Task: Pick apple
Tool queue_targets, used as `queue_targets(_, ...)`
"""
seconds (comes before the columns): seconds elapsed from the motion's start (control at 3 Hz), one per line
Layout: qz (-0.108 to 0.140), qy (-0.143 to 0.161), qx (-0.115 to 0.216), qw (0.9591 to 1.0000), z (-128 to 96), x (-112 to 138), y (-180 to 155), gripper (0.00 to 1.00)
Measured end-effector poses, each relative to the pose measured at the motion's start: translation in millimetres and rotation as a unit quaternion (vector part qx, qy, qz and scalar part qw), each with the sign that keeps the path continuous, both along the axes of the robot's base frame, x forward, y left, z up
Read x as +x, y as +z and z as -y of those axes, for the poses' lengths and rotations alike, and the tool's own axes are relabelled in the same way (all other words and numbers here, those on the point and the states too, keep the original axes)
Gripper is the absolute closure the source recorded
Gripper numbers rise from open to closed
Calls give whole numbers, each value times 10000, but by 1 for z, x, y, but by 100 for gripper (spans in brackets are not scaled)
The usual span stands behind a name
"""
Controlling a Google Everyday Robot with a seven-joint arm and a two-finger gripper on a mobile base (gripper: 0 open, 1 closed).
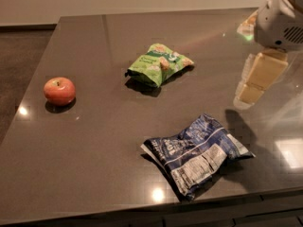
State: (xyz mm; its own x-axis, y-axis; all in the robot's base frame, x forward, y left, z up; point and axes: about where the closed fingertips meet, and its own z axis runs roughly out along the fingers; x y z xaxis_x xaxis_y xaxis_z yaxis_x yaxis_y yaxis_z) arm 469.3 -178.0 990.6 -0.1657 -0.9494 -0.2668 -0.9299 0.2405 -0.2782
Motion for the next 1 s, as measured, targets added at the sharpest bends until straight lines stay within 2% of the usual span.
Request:
queue_targets(0.33, 35, 259, 383, 9989, -43, 32, -3, 0)
queue_targets(0.67, -60, 557, 742, 9957, -96, 64, -18, 0)
queue_targets(1.0, -202, 817, 985, 9916, -147, 84, -39, 0)
